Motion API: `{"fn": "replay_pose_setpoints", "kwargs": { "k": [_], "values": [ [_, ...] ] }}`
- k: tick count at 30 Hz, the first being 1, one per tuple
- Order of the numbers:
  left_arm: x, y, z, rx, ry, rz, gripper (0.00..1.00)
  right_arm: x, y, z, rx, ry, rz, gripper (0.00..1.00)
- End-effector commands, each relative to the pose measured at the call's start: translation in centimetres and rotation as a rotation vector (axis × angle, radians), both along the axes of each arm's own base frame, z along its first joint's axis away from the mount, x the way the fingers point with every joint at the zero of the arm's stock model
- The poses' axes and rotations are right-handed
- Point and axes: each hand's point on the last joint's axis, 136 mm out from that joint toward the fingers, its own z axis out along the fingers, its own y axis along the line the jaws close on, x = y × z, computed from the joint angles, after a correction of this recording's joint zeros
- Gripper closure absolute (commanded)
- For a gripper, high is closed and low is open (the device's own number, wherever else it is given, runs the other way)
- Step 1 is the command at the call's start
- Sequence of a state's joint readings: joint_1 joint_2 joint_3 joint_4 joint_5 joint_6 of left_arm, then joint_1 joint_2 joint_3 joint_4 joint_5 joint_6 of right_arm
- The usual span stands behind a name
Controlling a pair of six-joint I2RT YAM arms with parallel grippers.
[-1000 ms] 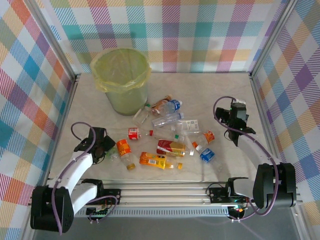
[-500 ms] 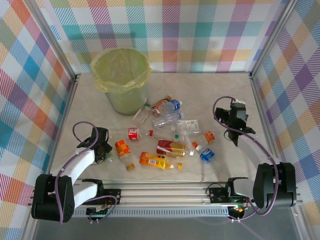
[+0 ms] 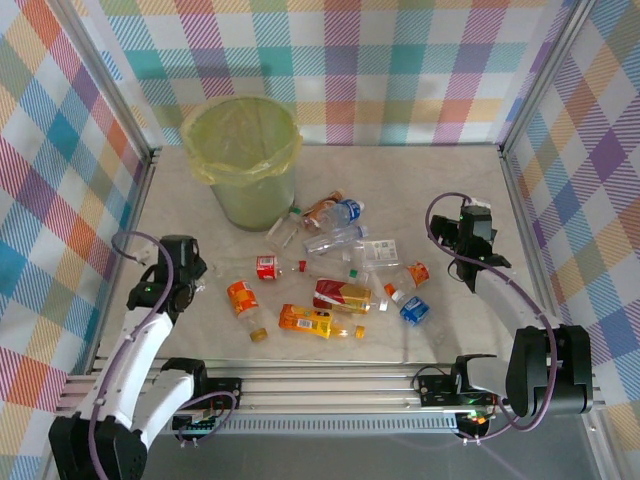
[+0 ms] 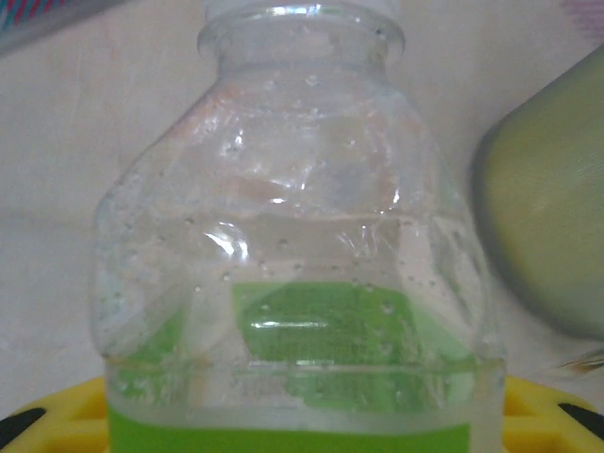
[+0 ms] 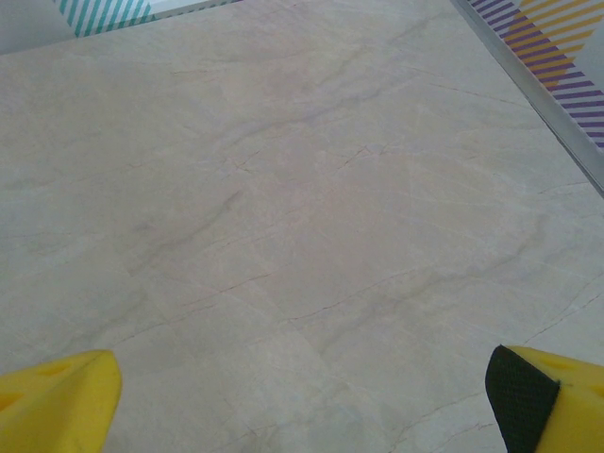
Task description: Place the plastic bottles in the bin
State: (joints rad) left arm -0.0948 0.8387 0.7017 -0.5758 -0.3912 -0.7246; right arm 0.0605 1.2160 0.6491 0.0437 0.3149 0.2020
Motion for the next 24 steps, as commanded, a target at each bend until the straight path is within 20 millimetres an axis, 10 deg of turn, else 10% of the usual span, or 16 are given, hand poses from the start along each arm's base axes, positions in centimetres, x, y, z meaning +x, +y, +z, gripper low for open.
{"fn": "replay_pose_setpoints", "kwargs": {
  "k": [1, 12, 24],
  "values": [
    [1.2, 0.4, 5.8, 0.057, -0.107, -0.027, 0.63, 0.7, 0.1, 1.7, -0.004, -0.05, -0.009, 0.0],
    [11.5, -4.7, 21.8, 0.053, -0.385, -0.328, 0.7, 0.7, -0.1, 1.5, -0.014, -0.042, -0.017, 0.0],
    [25.3, -9.8, 25.6, 0.031, -0.487, -0.551, 0.72, 0.8, -0.1, 1.4, -0.017, -0.037, -0.015, 0.0]
  ]
}}
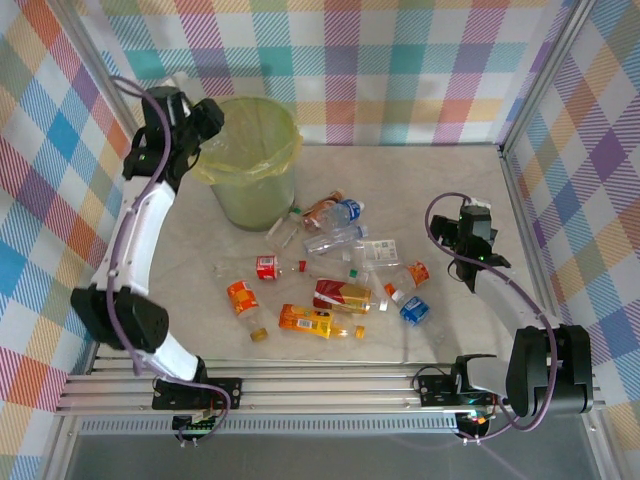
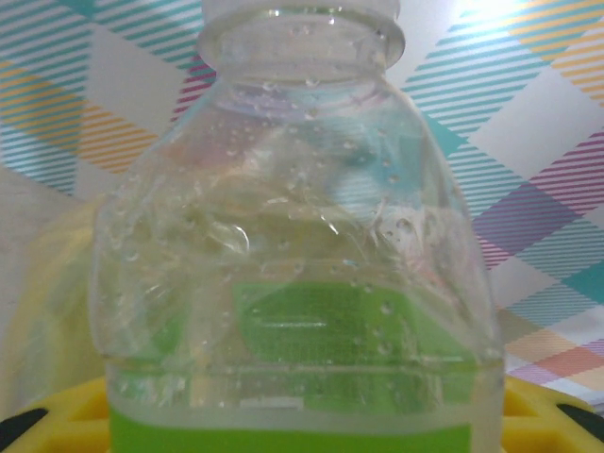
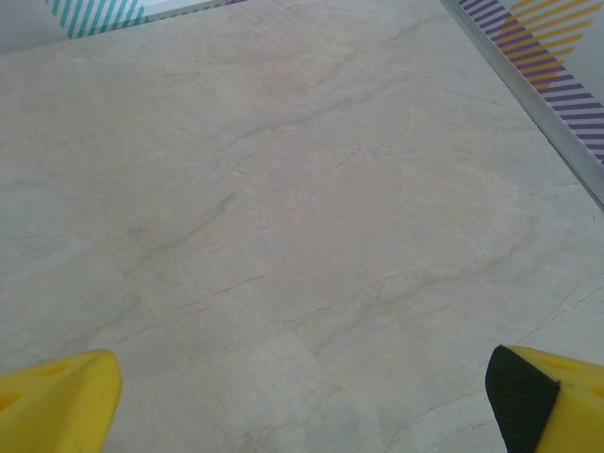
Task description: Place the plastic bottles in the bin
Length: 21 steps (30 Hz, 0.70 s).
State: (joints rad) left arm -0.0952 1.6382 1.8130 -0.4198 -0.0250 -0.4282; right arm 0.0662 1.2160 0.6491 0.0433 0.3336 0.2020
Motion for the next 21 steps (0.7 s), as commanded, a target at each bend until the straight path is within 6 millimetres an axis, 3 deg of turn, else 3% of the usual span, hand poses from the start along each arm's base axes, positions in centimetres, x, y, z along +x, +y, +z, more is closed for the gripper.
{"fn": "replay_pose_setpoints", "kwargs": {
  "k": [1, 6, 10, 15, 21],
  "values": [
    [2.4, -1.5, 2.3, 0.014, -0.085, -0.088, 0.72, 0.9, 0.1, 1.5, -0.004, -0.04, -0.003, 0.0],
    [6.2, -3.3, -0.5, 0.035, -0.024, -0.167, 0.73, 0.9, 0.2, 1.3, 0.0, -0.033, 0.001, 0.0],
    [8.0, -5.2, -3.2, 0.083, 0.046, -0.238, 0.72, 0.9, 0.2, 1.3, 0.001, -0.035, 0.003, 0.0],
    [8.5, -6.3, -7.1, 0.173, 0.164, -0.29, 0.72, 1.0, 0.3, 1.3, 0.003, -0.03, 0.005, 0.0],
    [7.8, -6.5, -10.7, 0.239, 0.28, -0.322, 0.7, 0.9, 0.3, 1.4, 0.01, -0.033, 0.005, 0.0]
  ]
}}
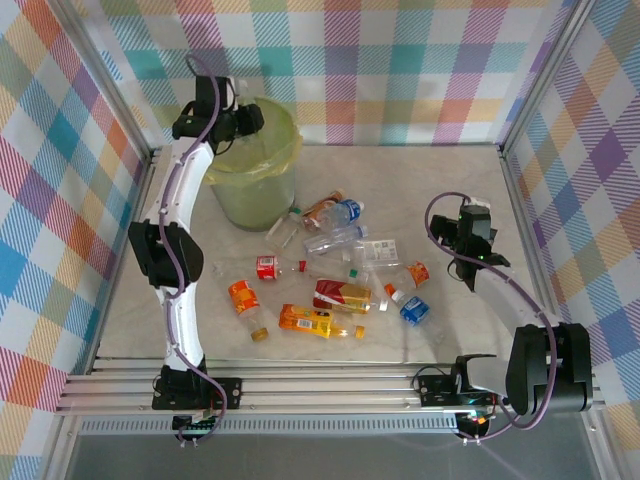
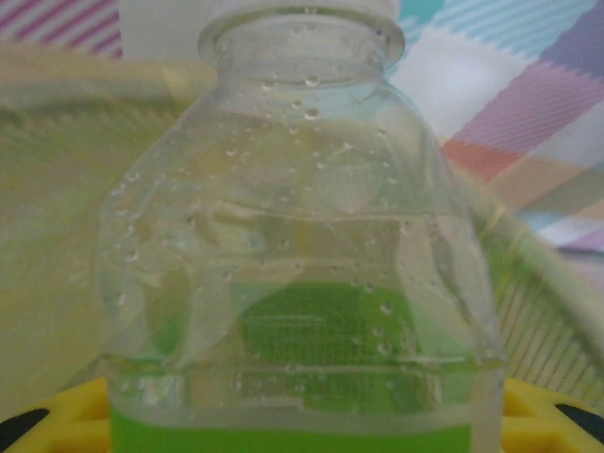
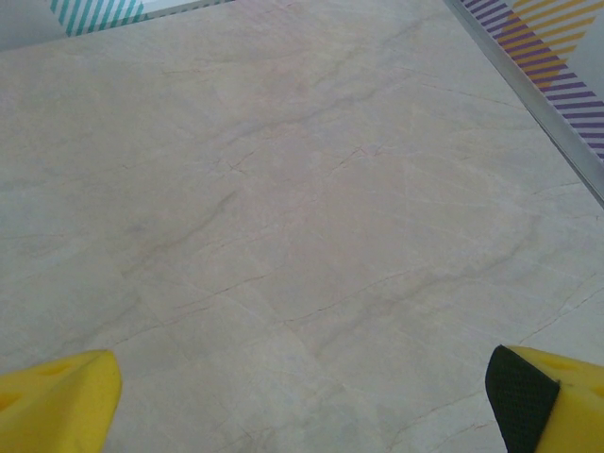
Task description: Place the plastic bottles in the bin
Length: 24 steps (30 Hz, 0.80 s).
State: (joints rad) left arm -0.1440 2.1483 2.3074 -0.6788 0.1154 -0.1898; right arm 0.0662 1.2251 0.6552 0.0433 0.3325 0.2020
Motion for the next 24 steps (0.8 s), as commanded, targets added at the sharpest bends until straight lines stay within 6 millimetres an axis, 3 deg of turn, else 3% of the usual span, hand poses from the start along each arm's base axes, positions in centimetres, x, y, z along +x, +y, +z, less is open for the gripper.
{"fn": "replay_pose_setpoints", "kwargs": {
  "k": [1, 16, 24],
  "values": [
    [-1.3, -0.1, -0.8, 0.068, 0.058, -0.036, 0.7, 0.8, 0.3, 1.4, 0.011, -0.036, 0.005, 0.0],
    [-4.0, 4.2, -7.9, 0.248, 0.338, 0.128, 0.66, 0.7, 0.3, 1.8, 0.02, -0.042, -0.004, 0.0],
    [-5.6, 5.8, -7.5, 0.344, 0.372, 0.223, 0.66, 0.5, 0.1, 1.9, 0.019, -0.043, -0.016, 0.0]
  ]
}}
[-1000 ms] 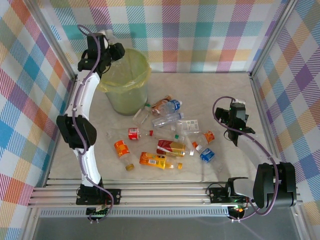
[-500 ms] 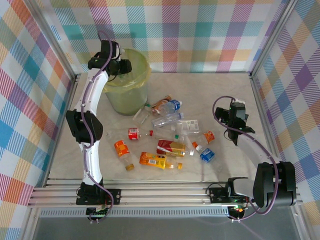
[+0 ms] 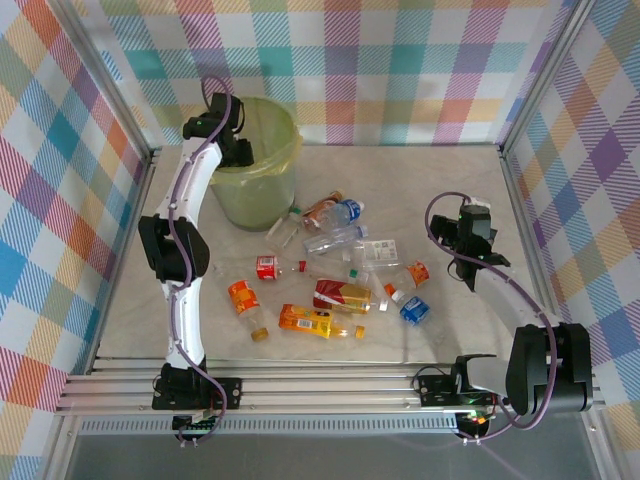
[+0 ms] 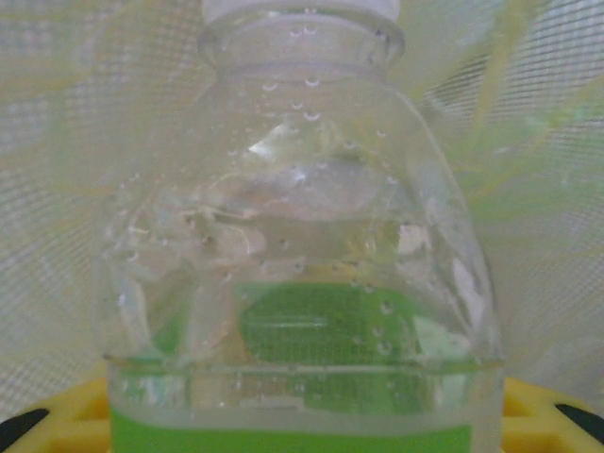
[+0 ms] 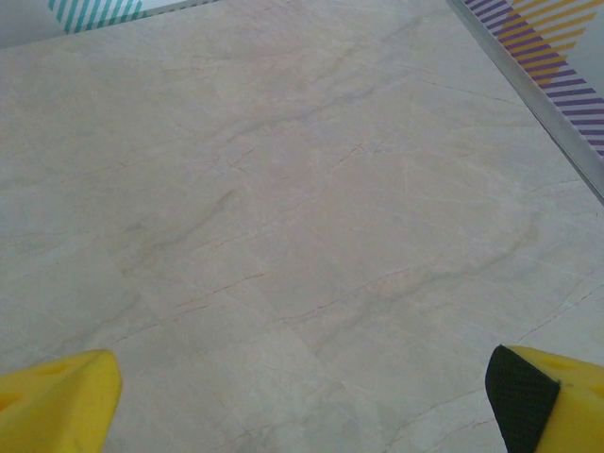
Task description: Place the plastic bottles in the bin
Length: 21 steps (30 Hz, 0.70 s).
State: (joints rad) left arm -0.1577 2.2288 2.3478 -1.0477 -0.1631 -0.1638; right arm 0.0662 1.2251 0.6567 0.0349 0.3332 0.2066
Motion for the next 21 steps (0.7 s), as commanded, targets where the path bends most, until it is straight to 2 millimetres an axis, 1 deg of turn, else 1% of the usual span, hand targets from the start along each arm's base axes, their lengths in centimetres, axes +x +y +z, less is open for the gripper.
{"fn": "replay_pose_setpoints", "kwargs": {
  "k": [1, 7, 14, 18, 21],
  "values": [
    [-1.3, 1.4, 1.6, 0.091, 0.004, 0.058, 0.66, 0.6, 0.1, 2.0, 0.015, -0.05, -0.014, 0.0],
    [-2.6, 2.3, 1.8, 0.161, 0.027, 0.11, 0.65, 0.4, -0.2, 2.2, 0.011, -0.055, -0.029, 0.0],
    [-4.4, 3.5, 2.4, 0.197, 0.022, 0.166, 0.66, 0.3, -0.3, 2.3, 0.01, -0.056, -0.038, 0.0],
    [-5.2, 3.7, 3.0, 0.193, 0.008, 0.173, 0.66, 0.3, -0.4, 2.4, 0.01, -0.058, -0.042, 0.0],
    [-5.4, 3.7, 3.6, 0.184, -0.009, 0.173, 0.66, 0.2, -0.4, 2.3, 0.009, -0.057, -0.044, 0.0]
  ]
}}
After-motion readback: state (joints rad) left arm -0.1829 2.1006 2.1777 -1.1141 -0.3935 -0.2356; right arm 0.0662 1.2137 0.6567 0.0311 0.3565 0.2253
